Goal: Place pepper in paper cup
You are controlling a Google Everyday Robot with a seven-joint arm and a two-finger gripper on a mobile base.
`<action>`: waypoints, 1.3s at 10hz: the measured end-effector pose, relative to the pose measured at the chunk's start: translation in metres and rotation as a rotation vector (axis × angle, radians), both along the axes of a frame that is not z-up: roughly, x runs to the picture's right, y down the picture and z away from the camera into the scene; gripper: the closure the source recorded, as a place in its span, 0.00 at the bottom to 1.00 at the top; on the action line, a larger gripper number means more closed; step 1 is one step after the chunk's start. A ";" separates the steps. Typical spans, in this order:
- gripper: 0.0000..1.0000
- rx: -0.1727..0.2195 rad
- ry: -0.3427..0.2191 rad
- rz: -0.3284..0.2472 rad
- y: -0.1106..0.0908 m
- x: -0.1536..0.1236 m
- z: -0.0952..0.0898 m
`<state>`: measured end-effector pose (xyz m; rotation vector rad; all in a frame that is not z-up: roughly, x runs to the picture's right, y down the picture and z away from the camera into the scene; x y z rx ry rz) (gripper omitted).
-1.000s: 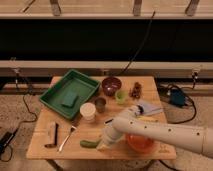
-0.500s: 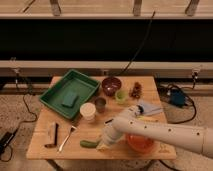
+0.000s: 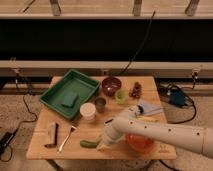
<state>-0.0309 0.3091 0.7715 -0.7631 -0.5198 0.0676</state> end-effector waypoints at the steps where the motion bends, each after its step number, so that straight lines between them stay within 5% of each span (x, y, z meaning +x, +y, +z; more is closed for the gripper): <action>1: 1.00 -0.005 0.002 -0.008 0.001 0.002 -0.005; 4: 1.00 -0.004 0.002 0.001 -0.022 0.001 -0.027; 8: 1.00 0.012 0.001 0.006 -0.030 0.001 -0.029; 13: 1.00 0.072 0.035 0.042 -0.099 0.019 -0.030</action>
